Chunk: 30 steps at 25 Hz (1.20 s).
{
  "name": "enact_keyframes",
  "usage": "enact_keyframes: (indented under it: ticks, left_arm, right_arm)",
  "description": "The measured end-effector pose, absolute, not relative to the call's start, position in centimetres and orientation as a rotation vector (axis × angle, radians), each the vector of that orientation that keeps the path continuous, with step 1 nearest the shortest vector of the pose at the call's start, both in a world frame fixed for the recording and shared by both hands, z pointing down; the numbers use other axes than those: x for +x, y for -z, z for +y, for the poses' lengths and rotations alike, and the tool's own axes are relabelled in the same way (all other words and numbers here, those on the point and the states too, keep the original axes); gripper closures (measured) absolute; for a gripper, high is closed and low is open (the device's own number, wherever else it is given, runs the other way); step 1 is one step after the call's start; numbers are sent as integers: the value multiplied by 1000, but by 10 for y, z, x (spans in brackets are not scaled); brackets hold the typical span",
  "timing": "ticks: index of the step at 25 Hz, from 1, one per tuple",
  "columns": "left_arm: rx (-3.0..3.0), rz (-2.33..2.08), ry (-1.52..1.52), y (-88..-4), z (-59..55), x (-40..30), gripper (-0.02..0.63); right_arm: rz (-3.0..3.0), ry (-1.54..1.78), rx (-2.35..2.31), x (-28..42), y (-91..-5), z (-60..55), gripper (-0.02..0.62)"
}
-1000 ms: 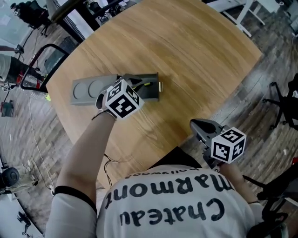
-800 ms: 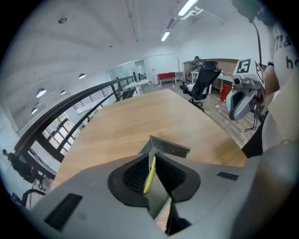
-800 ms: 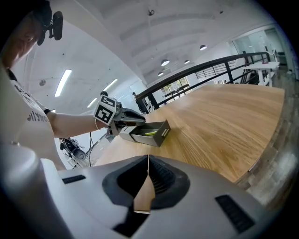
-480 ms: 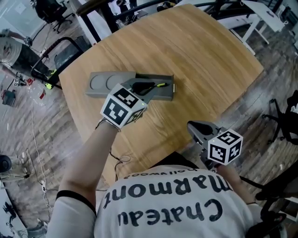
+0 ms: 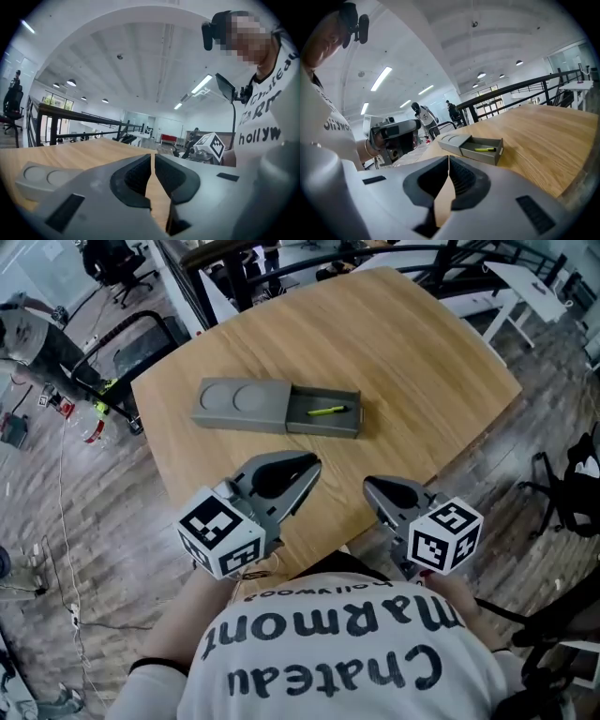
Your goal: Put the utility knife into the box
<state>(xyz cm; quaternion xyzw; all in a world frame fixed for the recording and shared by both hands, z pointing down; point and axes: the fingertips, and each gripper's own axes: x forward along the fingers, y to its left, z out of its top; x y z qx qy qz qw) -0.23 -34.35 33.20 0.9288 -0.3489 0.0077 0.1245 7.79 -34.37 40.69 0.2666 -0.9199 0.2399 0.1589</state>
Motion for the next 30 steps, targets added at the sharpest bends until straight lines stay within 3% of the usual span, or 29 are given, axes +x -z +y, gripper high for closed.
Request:
enact_keyframes:
  ticks: [8,30]
  left_arm:
    - [2621,-1135,99,-350,-296,-49,575]
    - [2466,-1223,40,-394,-239,-116,575]
  right_arm:
    - [-2939,-600,619,32,-354,-305,584]
    - [-2820,-532,570,-6,-379,-251,586]
